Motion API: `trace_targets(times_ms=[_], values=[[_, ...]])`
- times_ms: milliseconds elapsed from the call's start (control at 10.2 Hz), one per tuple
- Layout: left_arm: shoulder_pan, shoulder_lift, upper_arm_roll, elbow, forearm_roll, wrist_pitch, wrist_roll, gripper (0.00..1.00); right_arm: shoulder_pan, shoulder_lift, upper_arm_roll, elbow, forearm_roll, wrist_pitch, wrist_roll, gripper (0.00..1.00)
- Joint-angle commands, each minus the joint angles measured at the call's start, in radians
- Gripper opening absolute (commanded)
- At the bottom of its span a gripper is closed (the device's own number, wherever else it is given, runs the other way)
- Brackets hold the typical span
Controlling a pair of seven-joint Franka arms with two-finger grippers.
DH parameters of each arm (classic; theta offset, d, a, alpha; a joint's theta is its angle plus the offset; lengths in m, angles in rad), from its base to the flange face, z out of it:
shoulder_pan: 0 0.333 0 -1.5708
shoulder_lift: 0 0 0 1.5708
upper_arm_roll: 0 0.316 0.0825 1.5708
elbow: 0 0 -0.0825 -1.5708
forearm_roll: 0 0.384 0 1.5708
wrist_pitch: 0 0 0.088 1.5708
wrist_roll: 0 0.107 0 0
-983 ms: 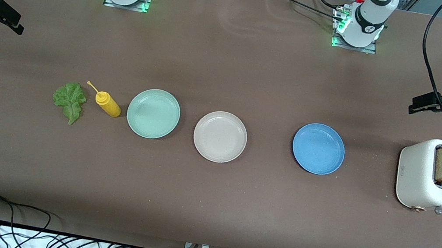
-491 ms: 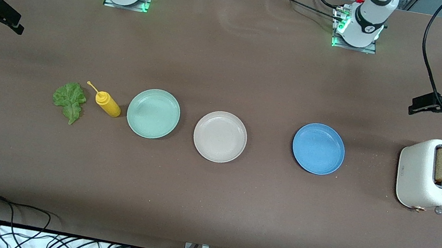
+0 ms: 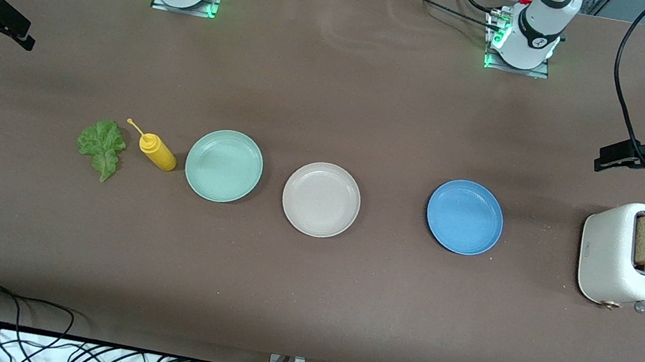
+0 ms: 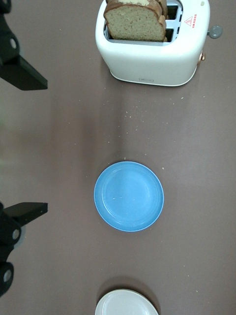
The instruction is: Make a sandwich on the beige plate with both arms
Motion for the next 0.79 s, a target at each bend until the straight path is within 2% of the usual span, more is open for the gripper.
trace_targets(times_ms=[0,688], values=[[0.006,0.008,-0.001,0.024,-0.017,-0.004,0.005,1.00,0.003,-0.005,0.001,0.008,-0.010,-0.010,-0.004,1.00],[0.006,0.009,-0.001,0.023,-0.017,-0.002,0.005,1.00,0.001,-0.003,-0.002,0.008,-0.012,-0.004,-0.005,1.00]])
